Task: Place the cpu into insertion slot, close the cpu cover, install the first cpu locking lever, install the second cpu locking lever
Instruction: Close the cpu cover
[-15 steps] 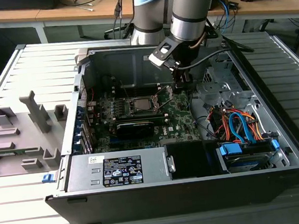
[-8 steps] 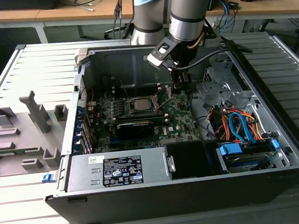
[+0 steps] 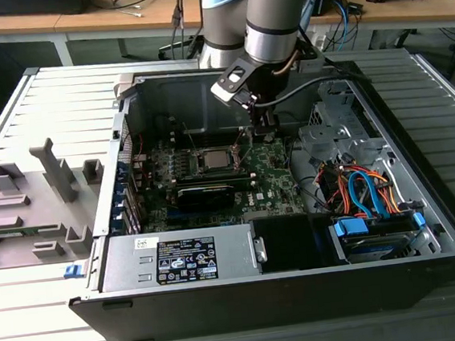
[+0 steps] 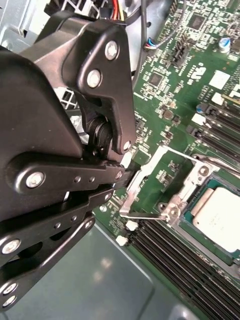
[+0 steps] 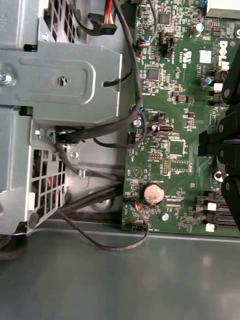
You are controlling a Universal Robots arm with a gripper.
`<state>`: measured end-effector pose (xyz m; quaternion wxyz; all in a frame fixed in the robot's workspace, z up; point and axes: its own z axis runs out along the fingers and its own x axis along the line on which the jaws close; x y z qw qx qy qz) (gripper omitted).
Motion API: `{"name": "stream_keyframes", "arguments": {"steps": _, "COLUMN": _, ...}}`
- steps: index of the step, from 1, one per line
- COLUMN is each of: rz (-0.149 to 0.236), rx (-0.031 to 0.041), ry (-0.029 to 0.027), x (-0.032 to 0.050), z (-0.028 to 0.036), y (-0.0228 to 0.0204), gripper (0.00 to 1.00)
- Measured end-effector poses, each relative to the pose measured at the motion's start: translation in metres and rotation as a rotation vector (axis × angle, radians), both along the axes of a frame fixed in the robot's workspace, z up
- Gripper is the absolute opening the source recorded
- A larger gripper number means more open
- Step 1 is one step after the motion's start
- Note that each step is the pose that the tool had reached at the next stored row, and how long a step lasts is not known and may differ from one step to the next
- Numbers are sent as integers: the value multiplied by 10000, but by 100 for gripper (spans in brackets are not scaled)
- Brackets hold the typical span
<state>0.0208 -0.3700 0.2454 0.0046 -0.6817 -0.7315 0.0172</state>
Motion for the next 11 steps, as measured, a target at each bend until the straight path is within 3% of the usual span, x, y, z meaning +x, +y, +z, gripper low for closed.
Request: {"name": "stream_keyframes", "arguments": {"steps": 11, "rz": -1, "rx": -1, "ry": 1, "x": -172, "z": -23, "y": 0, "gripper": 11}}
